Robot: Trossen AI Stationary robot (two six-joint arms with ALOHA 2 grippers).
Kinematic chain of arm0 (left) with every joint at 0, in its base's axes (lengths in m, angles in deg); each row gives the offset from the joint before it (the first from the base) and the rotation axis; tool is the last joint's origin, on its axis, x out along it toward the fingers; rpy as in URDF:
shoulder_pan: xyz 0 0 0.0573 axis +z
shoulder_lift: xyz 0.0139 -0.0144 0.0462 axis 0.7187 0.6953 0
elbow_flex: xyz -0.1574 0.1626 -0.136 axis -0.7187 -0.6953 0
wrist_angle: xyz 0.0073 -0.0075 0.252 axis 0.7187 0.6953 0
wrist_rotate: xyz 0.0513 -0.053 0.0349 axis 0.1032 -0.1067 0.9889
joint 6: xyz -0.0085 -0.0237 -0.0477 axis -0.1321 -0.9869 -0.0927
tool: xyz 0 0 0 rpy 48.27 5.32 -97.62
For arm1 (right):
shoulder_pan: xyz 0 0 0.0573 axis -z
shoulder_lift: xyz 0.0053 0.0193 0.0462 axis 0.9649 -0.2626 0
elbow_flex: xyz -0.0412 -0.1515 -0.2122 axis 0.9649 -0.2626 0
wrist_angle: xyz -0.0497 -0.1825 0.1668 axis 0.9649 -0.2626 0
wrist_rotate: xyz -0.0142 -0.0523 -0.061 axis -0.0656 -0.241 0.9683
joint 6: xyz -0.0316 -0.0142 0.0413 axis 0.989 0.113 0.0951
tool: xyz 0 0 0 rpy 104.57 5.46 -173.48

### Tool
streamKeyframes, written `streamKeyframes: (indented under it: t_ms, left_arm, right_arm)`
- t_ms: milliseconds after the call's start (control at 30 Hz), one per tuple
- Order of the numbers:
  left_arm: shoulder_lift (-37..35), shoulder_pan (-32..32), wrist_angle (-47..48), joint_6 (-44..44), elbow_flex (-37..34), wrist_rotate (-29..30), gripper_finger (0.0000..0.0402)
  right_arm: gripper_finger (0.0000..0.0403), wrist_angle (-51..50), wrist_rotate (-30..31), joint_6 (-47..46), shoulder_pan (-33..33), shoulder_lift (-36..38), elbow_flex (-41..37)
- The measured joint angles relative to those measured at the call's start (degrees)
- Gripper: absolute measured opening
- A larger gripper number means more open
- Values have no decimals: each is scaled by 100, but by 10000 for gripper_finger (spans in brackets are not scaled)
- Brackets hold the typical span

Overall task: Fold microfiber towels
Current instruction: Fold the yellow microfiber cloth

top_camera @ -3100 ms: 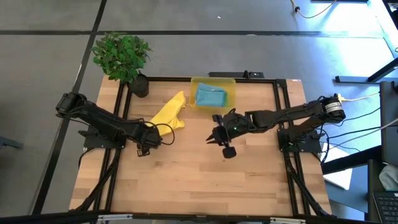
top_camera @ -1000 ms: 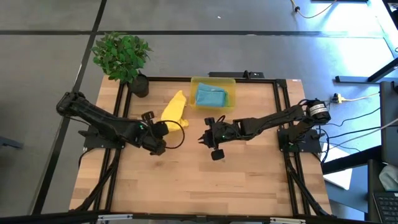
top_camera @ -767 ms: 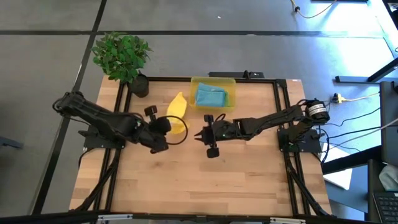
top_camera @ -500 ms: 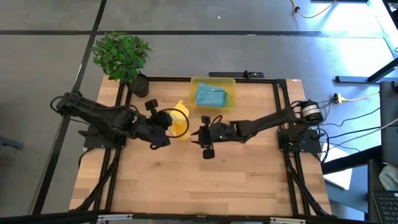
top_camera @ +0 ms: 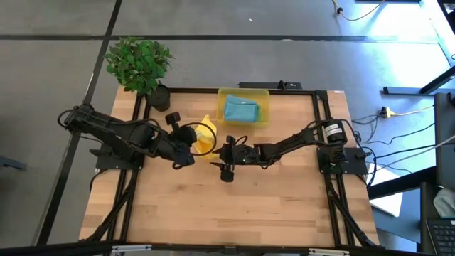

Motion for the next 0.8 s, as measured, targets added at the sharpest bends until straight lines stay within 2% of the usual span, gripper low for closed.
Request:
streamKeyframes:
  t_ms: [567, 800]
  left_arm:
    - [2, 17, -9, 0, 0, 0, 0]
    - [2, 17, -4, 0, 0, -15, 0]
  right_arm:
    - [218, 406, -5, -288, 202, -142, 4]
    - [218, 1020, -448, -442, 297, -621, 9]
